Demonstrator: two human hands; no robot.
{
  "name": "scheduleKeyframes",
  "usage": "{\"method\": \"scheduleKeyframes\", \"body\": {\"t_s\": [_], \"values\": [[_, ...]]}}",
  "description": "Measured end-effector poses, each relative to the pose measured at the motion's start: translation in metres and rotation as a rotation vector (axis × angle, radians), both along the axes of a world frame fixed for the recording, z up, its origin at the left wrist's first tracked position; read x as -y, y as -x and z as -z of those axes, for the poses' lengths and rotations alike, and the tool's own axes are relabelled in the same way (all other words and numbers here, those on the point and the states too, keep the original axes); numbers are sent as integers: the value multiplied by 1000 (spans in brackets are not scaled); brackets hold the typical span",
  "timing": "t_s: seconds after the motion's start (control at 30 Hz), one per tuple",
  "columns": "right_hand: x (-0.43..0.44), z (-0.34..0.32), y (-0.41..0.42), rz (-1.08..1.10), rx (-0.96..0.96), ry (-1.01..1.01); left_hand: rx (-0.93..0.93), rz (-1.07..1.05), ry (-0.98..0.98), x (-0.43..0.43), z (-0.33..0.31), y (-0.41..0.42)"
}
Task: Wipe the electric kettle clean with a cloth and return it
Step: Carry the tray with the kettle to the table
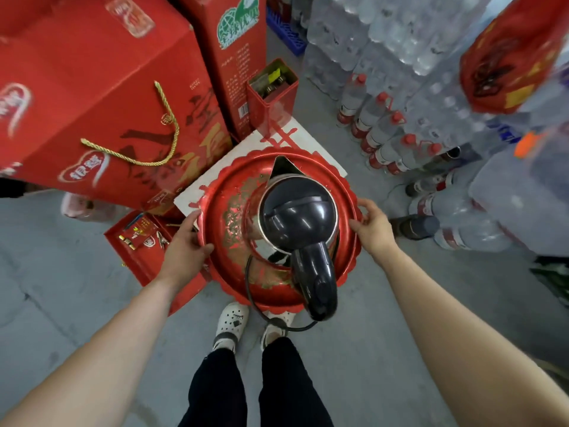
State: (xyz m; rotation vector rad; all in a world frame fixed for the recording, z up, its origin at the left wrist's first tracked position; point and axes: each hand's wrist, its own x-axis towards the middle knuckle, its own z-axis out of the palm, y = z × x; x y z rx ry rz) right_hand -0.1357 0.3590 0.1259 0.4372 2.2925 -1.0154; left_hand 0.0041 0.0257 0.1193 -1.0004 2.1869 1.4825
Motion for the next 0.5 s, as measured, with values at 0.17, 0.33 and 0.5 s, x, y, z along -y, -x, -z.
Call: {"method": "scheduleKeyframes", "body": {"t_s": [0.17,0.33,0.5], "values": [[-34,-52,-72,191,-89,-21,-28,144,-42,-13,-45,-9],[-63,-91,-161,402,-209,-85,-50,359,24,-35,-92,-17],[-95,-123,-254,633,-237,-93,-104,596,21,-73,-127,-31]]}}
